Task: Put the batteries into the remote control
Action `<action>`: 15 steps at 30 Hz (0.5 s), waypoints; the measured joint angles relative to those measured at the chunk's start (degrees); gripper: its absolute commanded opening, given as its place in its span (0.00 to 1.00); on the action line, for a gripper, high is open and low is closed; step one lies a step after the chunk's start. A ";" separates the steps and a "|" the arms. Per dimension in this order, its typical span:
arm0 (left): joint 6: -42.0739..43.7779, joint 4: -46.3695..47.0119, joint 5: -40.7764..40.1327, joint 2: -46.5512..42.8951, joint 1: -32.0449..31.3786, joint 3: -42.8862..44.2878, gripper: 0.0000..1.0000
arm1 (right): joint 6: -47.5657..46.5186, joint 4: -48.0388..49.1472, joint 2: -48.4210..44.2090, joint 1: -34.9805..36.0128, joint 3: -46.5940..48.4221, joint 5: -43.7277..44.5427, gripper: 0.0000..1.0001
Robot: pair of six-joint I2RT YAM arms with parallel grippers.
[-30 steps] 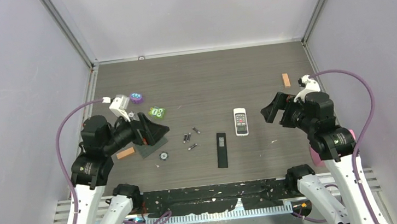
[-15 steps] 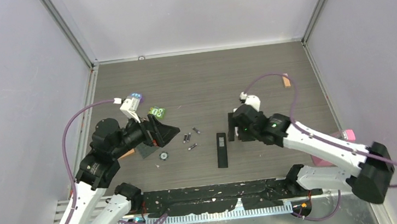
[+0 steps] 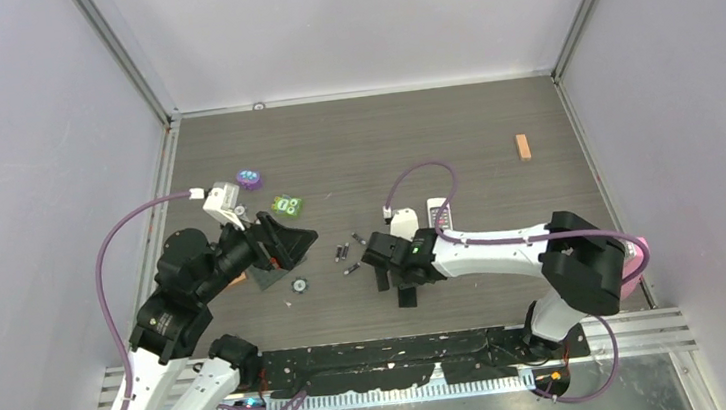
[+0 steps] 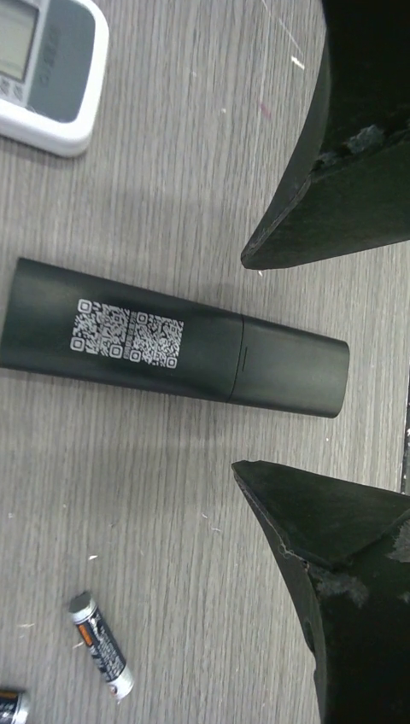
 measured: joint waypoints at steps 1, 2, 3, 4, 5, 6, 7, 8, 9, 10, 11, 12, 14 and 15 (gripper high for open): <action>0.04 -0.28 -0.28 -0.02 0.00 0.00 1.00 | 0.31 0.22 0.68 0.24 0.00 -0.22 0.86; 0.04 -0.52 -0.44 -0.02 0.00 0.00 1.00 | 0.61 0.39 1.18 0.33 0.00 -0.42 0.84; 0.04 -0.81 -0.74 -0.02 0.00 0.00 1.00 | 0.96 0.57 1.60 0.44 0.00 -0.70 0.83; 0.04 -1.03 -0.85 -0.02 0.00 -0.02 1.00 | 1.27 0.74 1.90 0.46 0.00 -1.01 0.80; 0.04 -1.18 -1.05 -0.02 0.00 -0.02 1.00 | 1.46 0.92 1.99 0.46 0.00 -1.27 0.78; 0.04 -1.31 -1.27 -0.04 0.00 -0.02 1.00 | 1.86 1.36 2.01 0.48 -0.11 -1.64 0.75; 0.04 -1.40 -1.42 -0.04 0.00 -0.02 1.00 | 2.16 1.81 2.01 0.46 -0.28 -1.88 0.73; 0.04 -1.44 -1.55 -0.04 0.00 -0.02 1.00 | 2.34 2.14 2.01 0.48 -0.48 -2.10 0.71; 0.04 -1.51 -1.75 -0.04 0.00 -0.02 1.00 | 2.69 2.45 2.01 0.46 -0.85 -2.36 0.69; 0.04 -1.55 -1.86 -0.04 0.00 -0.02 1.00 | 2.91 2.47 2.01 0.46 -1.20 -2.43 0.68; 0.04 -1.60 -1.90 -0.04 0.00 -0.02 0.99 | 3.13 2.58 2.03 0.46 -1.57 -2.60 0.68; 0.04 -1.66 -1.92 -0.02 0.00 -0.02 1.00 | 3.34 2.60 2.12 0.46 -1.88 -2.75 0.68; 0.04 -1.79 -2.05 -0.02 0.00 -0.02 1.00 | 3.87 2.58 2.51 0.46 -2.23 -3.02 0.67; 0.04 -1.84 -2.12 -0.02 0.00 -0.02 1.00 | 4.09 2.60 2.82 0.46 -2.29 -3.08 0.66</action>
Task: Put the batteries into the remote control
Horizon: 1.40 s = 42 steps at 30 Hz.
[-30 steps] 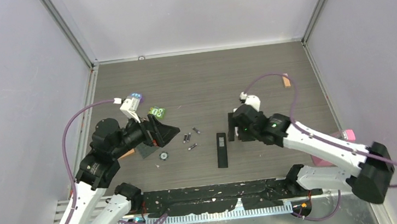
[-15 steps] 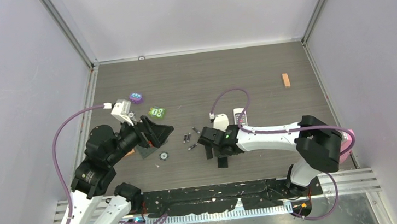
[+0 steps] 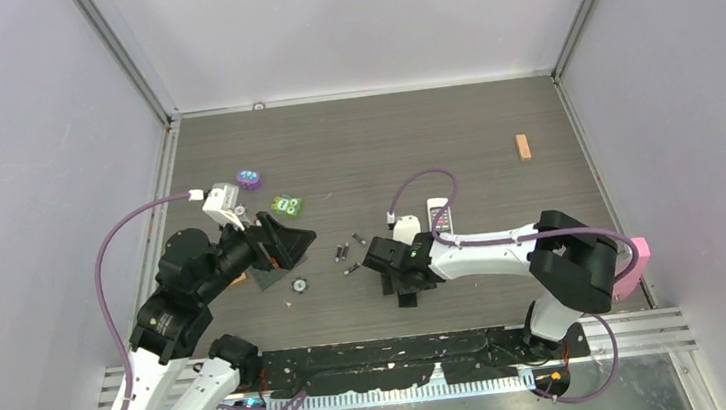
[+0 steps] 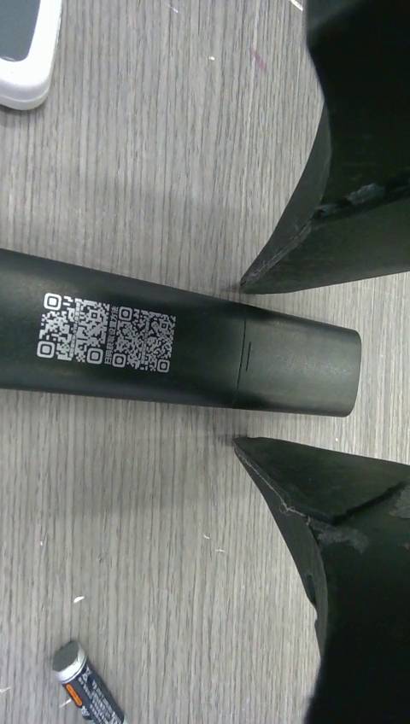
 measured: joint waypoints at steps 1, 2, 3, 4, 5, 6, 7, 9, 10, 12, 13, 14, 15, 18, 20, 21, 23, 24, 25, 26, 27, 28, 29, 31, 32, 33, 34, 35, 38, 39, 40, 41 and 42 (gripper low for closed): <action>0.00 -0.04 -0.11 0.00 0.00 0.00 1.00 | 0.13 0.00 0.31 0.00 0.04 0.02 0.65; 0.00 -0.13 -0.15 0.00 0.00 0.00 1.00 | 0.22 0.07 0.31 0.02 0.04 0.13 0.62; 0.00 -0.20 -0.17 0.00 0.00 0.00 1.00 | 0.24 0.07 0.33 0.02 0.04 0.17 0.60; 0.00 -0.26 -0.20 0.00 0.00 0.00 1.00 | 0.33 -0.02 0.35 0.02 0.04 0.31 0.54; 0.00 -0.37 -0.20 0.00 0.00 0.00 1.00 | 0.44 -0.15 0.37 0.00 0.04 0.37 0.51; 0.00 -0.37 -0.20 -0.02 0.00 0.00 1.00 | 0.48 -0.24 0.37 0.00 0.04 0.59 0.46; 0.00 -0.37 -0.20 0.00 0.00 0.00 1.00 | 0.61 -0.20 0.37 0.00 0.02 0.74 0.43; 0.00 -0.37 -0.20 0.00 0.00 0.00 1.00 | 0.57 -0.04 0.31 0.00 -0.04 0.85 0.38; 0.00 -0.37 -0.17 0.00 0.00 0.00 1.00 | 0.37 0.22 0.04 0.00 -0.31 0.90 0.35; 0.00 -0.37 -0.15 0.07 0.00 0.00 1.00 | -0.57 1.03 -0.59 0.00 -0.83 0.90 0.33; -0.02 -0.39 -0.13 0.15 0.00 0.00 1.00 | -1.25 1.75 -1.22 0.00 -1.22 0.94 0.32; -0.04 -0.39 -0.13 0.28 0.00 0.00 1.00 | -2.47 2.56 -2.49 0.02 -1.62 1.03 0.31; -0.09 -0.39 -0.09 0.39 0.00 0.00 1.00 | -3.26 3.10 -3.65 0.00 -1.79 1.16 0.30; -0.76 -0.31 0.63 1.03 0.00 0.00 1.00 | -7.48 5.73 -10.12 0.00 -2.51 1.20 0.29; -1.29 -0.04 1.55 1.68 0.00 -0.02 1.00 | -10.93 8.63 -15.54 0.00 -2.78 0.87 0.29; -1.55 0.26 2.19 2.14 0.00 -0.04 1.00 | -12.96 10.58 -18.58 0.02 -2.91 0.46 0.29; -2.34 1.05 3.58 3.17 0.00 -0.17 1.00 | -15.76 13.62 -22.56 0.02 -2.93 -0.68 0.29; -2.78 1.77 4.76 3.82 0.00 -0.33 1.00 | -17.18 15.19 -24.15 0.00 -2.93 -1.55 0.29; -3.17 2.69 6.10 4.55 0.02 -0.52 1.00 | -18.38 16.24 -25.20 0.02 -2.93 -2.32 0.29; -3.87 3.65 7.39 5.27 0.00 -0.74 1.00 | -19.85 17.40 -26.23 0.02 -2.93 -3.56 0.29; -4.39 4.50 8.74 6.08 0.00 -0.90 1.00 | -21.16 18.32 -26.95 0.02 -2.93 -4.72 0.29; -5.01 5.29 9.79 6.71 0.00 -0.96 0.99 | -22.32 19.15 -27.45 0.02 -2.93 -5.95 0.29; -5.81 6.23 11.10 7.52 0.00 -0.98 1.00 | -23.28 19.85 -27.82 0.00 -2.93 -6.95 0.29; -7.23 8.13 13.25 8.83 -0.15 -1.01 1.00 | -25.66 21.53 -28.76 0.02 -3.06 -9.49 0.29; -8.11 9.18 14.19 9.64 -0.35 -1.03 0.99 | -26.60 22.16 -29.24 0.02 -3.10 -10.49 0.29; -8.85 10.16 14.88 10.49 -0.72 -1.07 0.99 | -27.45 22.86 -29.68 0.02 -3.10 -11.47 0.29; -9.40 10.97 15.23 11.15 -1.22 -1.09 0.99 | -28.24 23.47 -30.10 0.02 -3.10 -12.46 0.29; -10.03 11.76 15.43 11.76 -2.05 -1.11 0.98 | -28.83 24.06 -30.45 0.02 -3.10 -13.29 0.29; -11.21 13.49 15.39 13.18 -4.76 -1.11 0.91 | -30.69 26.21 -31.26 0.02 -3.10 -15.98 0.29; -11.69 13.86 15.19 13.68 -5.40 -1.11 0.88 | -31.08 26.69 -31.28 0.04 -3.10 -16.48 0.29; -12.11 14.10 14.78 14.21 -5.95 -1.11 0.85 | -31.63 27.19 -31.30 0.11 -3.10 -17.05 0.29; -12.79 14.23 14.29 14.71 -6.36 -1.11 0.82 | -32.02 27.52 -31.30 0.17 -3.10 -17.51 0.29; -13.33 14.32 13.53 15.17 -6.73 -1.11 0.77 | -32.50 27.74 -31.30 0.24 -3.10 -17.84 0.29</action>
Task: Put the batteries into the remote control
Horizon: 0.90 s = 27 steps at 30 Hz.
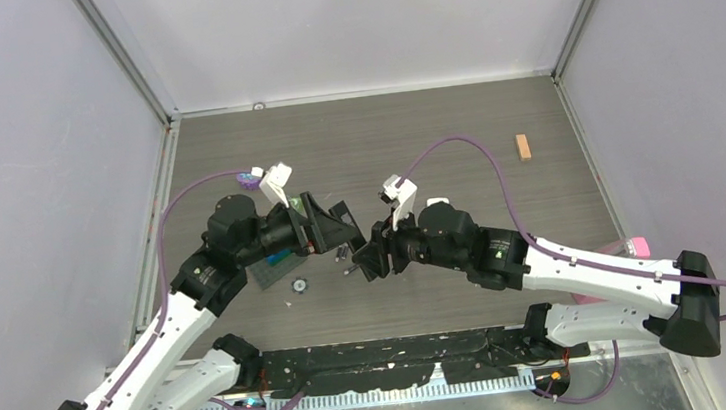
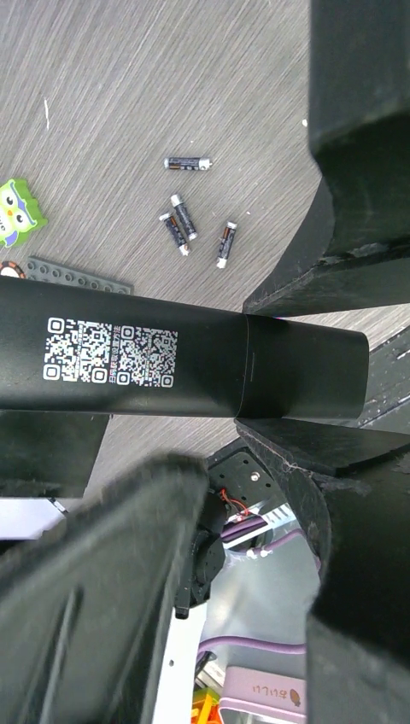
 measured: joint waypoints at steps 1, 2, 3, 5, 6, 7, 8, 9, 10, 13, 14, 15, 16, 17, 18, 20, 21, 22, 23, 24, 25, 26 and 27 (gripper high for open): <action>-0.35 0.00 -0.59 0.35 -0.28 0.00 0.73 | -0.44 0.15 0.00 0.04 0.00 -0.22 0.29; -1.07 0.00 -1.29 0.72 -0.61 0.00 0.68 | -0.94 0.35 0.02 0.22 0.02 -0.33 0.29; -1.51 0.00 -2.03 1.05 -0.87 0.00 0.64 | -1.25 0.42 0.02 0.33 0.02 -0.33 0.29; -2.25 -0.02 -3.28 1.62 -1.31 0.00 0.55 | -2.03 0.50 0.15 0.63 0.04 -0.28 0.29; -2.60 -0.04 -3.91 1.84 -1.42 0.00 0.52 | -2.29 0.59 0.33 0.76 0.09 -0.20 0.29; -3.04 -0.11 -4.68 2.05 -1.57 0.00 0.49 | -2.58 0.61 0.61 0.96 0.17 -0.07 0.29; -3.21 -0.11 -5.42 2.23 -1.68 0.00 0.47 | -2.95 0.70 0.98 1.11 0.31 0.11 0.29; -3.72 -0.20 -6.21 2.32 -1.70 0.00 0.44 | -3.39 0.74 1.42 1.29 0.44 0.26 0.29; -4.26 -0.26 -6.73 2.32 -1.73 0.00 0.41 | -3.67 0.76 1.79 1.44 0.55 0.42 0.29; -5.22 -0.28 -7.78 2.32 -1.73 0.00 0.33 | -4.63 0.72 2.84 2.01 0.92 1.01 0.29; -5.77 -0.28 -8.09 2.34 -1.73 0.00 0.31 | -5.01 0.70 3.23 2.25 1.14 1.27 0.29; -6.01 -0.28 -8.20 2.36 -1.73 0.00 0.29 | -5.20 0.70 3.41 2.40 1.29 1.44 0.29; -6.25 -0.33 -8.39 2.38 -1.73 0.00 0.25 | -5.40 0.72 3.54 2.56 1.36 1.66 0.29; -6.71 -0.44 -8.61 2.38 -1.73 -0.02 0.21 | -5.55 0.70 3.56 2.60 1.42 1.88 0.29; -7.17 -0.48 -8.74 2.40 -1.73 -0.02 0.14 | -5.66 0.70 3.56 2.62 1.44 2.10 0.30; -7.63 -0.96 -9.64 2.56 -1.70 -0.07 0.02 | -5.73 0.66 3.56 2.64 1.57 2.69 0.33; -7.98 -1.05 -9.84 2.64 -1.62 -0.13 0.00 | -5.68 0.59 3.56 2.64 1.64 2.93 0.34; -8.31 -0.98 -9.92 2.73 -1.62 -0.15 0.00 | -5.49 0.48 3.56 2.67 1.66 3.04 0.39; -8.57 -0.94 -10.03 2.80 -1.64 -0.15 0.00 | -5.31 0.37 3.56 2.67 1.66 3.15 0.43; -8.76 -0.98 -10.01 2.84 -1.62 -0.15 0.00 | -4.96 0.31 3.54 2.67 1.68 3.37 0.52; -8.92 -0.98 -10.01 2.84 -1.62 -0.15 0.00 | -4.66 0.24 3.54 2.67 1.75 3.58 0.58; -8.96 -0.96 -10.01 2.84 -1.62 -0.15 0.00 | -4.02 0.22 3.52 2.67 1.75 3.74 0.68; -9.22 -0.94 -9.86 2.84 -1.62 -0.15 0.00 | -3.15 0.26 3.41 2.69 1.75 4.00 0.74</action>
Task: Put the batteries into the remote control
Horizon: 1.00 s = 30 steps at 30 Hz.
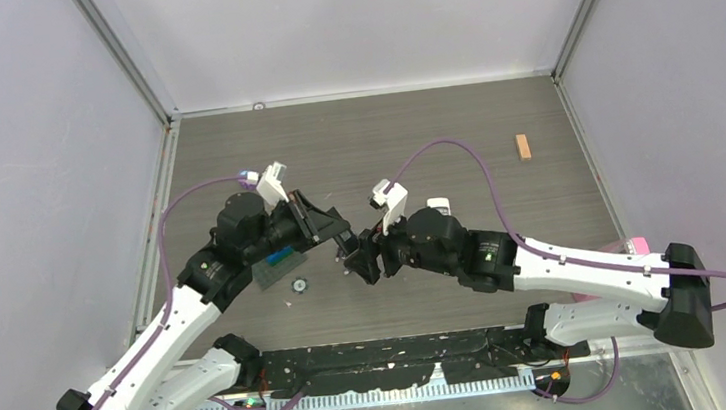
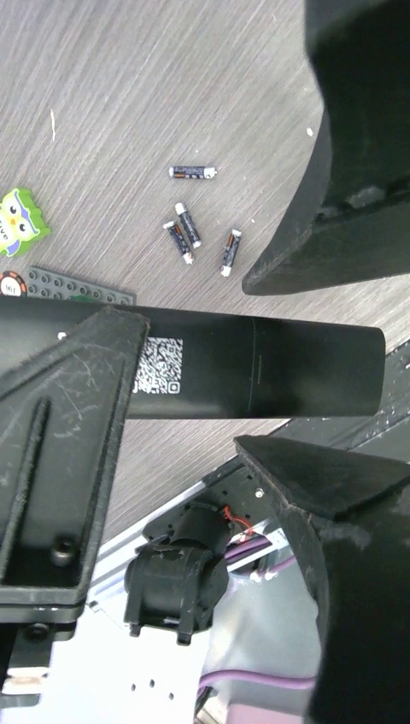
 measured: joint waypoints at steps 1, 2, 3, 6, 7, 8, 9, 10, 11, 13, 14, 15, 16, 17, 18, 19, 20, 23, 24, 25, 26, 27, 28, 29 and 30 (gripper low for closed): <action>-0.17 0.04 0.26 -0.02 -0.04 0.00 0.00 | 1.09 0.00 -0.26 0.07 0.02 0.24 0.83; -0.59 0.11 0.46 -0.15 -0.09 0.00 0.00 | 2.10 0.00 -0.66 0.07 0.00 0.50 0.88; -0.96 0.24 0.63 -0.42 -0.11 0.00 0.00 | 3.02 0.02 -1.16 0.07 0.00 0.74 0.96; -1.64 1.38 0.74 -2.23 -0.11 -0.22 0.00 | 7.45 0.22 -4.44 0.07 -0.37 1.62 0.96; -2.01 1.99 0.74 -3.19 -0.11 -0.33 0.00 | 9.38 0.74 -6.27 0.07 -0.90 2.14 0.96; -2.49 2.67 0.74 -4.17 -0.11 -0.39 0.00 | 11.19 1.09 -8.13 0.07 -1.46 2.60 0.96; -2.69 3.52 0.74 -5.07 -0.11 -0.44 0.00 | 12.90 1.46 -9.62 0.07 -1.90 2.97 0.95; -2.95 4.11 0.74 -5.84 -0.11 -0.44 0.00 | 14.95 2.05 -11.15 0.07 -2.47 3.48 0.96; -3.37 5.20 0.74 -6.86 -0.11 -0.46 0.00 | 17.16 2.51 -12.48 0.07 -2.99 3.93 0.95; -4.28 7.10 0.74 -8.35 -0.11 -0.57 0.00 | 21.22 4.28 -14.08 0.07 -3.93 4.31 0.95; -4.74 8.44 0.70 -9.20 -0.11 -0.74 0.00 | 23.69 5.97 -14.40 0.07 -4.48 4.24 0.96; -5.33 9.40 0.68 -9.86 -0.11 -0.94 0.00 | 25.11 7.28 -14.40 0.07 -4.81 4.07 0.96; -5.97 10.75 0.61 -10.64 -0.11 -1.27 0.00 | 26.80 9.03 -14.34 0.07 -5.33 3.69 0.96; -6.58 11.82 0.42 -11.37 -0.11 -1.49 0.00 | 28.26 10.51 -14.23 0.07 -5.75 3.32 0.97; -7.21 12.72 0.17 -11.96 -0.11 -1.62 0.00 | 29.70 11.91 -14.03 0.07 -6.08 2.99 0.98; -7.85 13.75 0.02 -12.44 -0.11 -1.70 0.00 | 30.97 13.20 -13.73 0.07 -6.16 2.58 0.99; -8.59 14.71 -0.22 -12.85 -0.11 -1.73 0.00 | 31.95 14.34 -13.42 0.07 -6.16 2.40 0.99; -10.40 17.38 -0.74 -13.62 -0.11 -1.79 0.00 | 35.17 17.94 -12.26 0.09 -6.14 1.86 0.89; -11.06 18.18 -0.92 -13.88 -0.11 -1.84 0.00 | 35.98 18.78 -12.04 0.09 -6.14 1.81 0.84; -11.67 19.12 -1.18 -14.12 -0.11 -1.99 0.00 | 37.03 19.78 -11.74 0.09 -6.14 1.81 0.79; -12.09 20.02 -1.36 -14.34 -0.11 -2.25 0.00 | 37.77 20.61 -11.52 0.09 -6.14 1.84 0.77; -12.87 21.29 -1.81 -14.73 -0.11 -2.91 0.00 | 38.69 21.40 -11.30 0.09 -6.14 1.88 0.74; -13.25 22.08 -2.10 -15.08 -0.11 -3.41 0.00 | 39.50 22.16 -11.10 0.09 -6.14 1.90 0.72; -13.66 22.97 -2.56 -15.52 -0.11 -4.11 0.00 | 40.19 22.84 -10.93 0.09 -6.14 1.92 0.68; -14.14 23.91 -2.93 -15.91 -0.11 -4.74 0.00 | 40.94 23.50 -10.69 0.09 -6.14 1.92 0.66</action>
